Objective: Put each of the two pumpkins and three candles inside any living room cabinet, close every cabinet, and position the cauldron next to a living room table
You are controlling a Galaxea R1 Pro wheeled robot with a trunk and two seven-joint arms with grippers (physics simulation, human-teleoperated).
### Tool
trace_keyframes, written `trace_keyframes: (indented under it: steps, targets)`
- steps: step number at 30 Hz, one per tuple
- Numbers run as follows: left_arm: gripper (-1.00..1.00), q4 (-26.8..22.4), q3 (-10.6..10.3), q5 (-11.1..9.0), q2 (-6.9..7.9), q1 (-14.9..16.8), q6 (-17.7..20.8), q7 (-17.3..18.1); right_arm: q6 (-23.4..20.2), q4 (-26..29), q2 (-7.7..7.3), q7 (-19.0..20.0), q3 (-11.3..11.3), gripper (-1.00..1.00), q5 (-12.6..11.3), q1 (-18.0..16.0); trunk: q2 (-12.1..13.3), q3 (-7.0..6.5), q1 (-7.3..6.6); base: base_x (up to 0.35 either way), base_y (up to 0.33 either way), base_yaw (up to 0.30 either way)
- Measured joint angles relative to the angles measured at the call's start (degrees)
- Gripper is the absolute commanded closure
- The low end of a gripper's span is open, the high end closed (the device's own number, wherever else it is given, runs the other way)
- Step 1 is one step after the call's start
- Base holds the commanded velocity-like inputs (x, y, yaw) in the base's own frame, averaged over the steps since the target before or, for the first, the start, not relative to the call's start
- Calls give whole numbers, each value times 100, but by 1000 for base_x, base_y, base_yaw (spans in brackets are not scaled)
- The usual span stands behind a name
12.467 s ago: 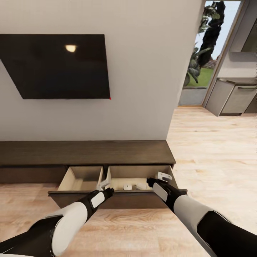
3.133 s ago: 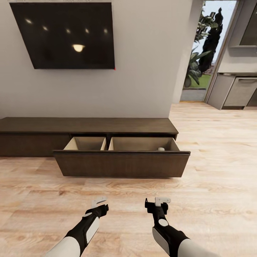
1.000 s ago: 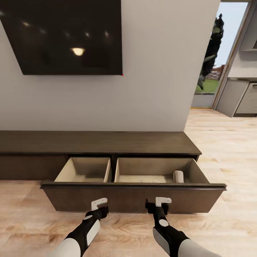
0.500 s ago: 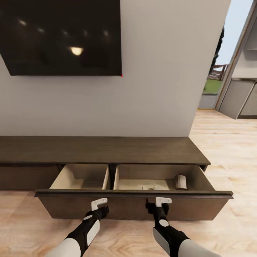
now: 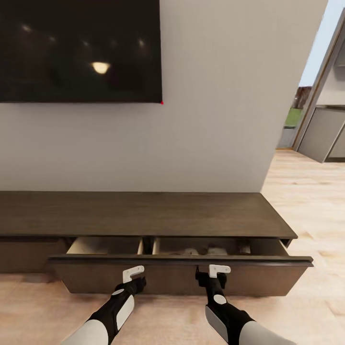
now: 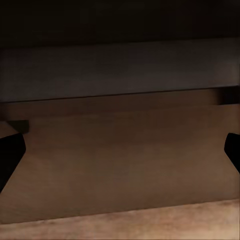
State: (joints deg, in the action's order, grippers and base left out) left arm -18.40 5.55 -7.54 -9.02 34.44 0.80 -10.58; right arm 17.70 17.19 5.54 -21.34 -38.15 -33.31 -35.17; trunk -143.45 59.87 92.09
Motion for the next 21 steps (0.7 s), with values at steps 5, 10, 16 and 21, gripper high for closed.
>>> trace_keyframes:
  steps: [5, 10, 16, 21]
  targets:
    - [-100, 1, 0, 0, 0, 0, 0, 0, -3, 3, 1, 1, -9, -100, 21, -1, 0, 0, 0, 283, 0, 0]
    - [-100, 1, 0, 0, 0, 0, 5, 0, -6, 6, 1, 8, -15, -100, 30, -1, 0, 0, 3, 49, 0, 0]
    - [-100, 1, 0, 0, 0, 0, 6, 0, -6, 10, 1, 8, -16, -100, 13, 0, 0, 0, 4, 5, 0, 0]
    - [-100, 1, 0, 0, 4, 0, 8, 0, -6, 11, 1, 7, -15, -100, 11, 0, 0, 0, 2, 92, 0, 0]
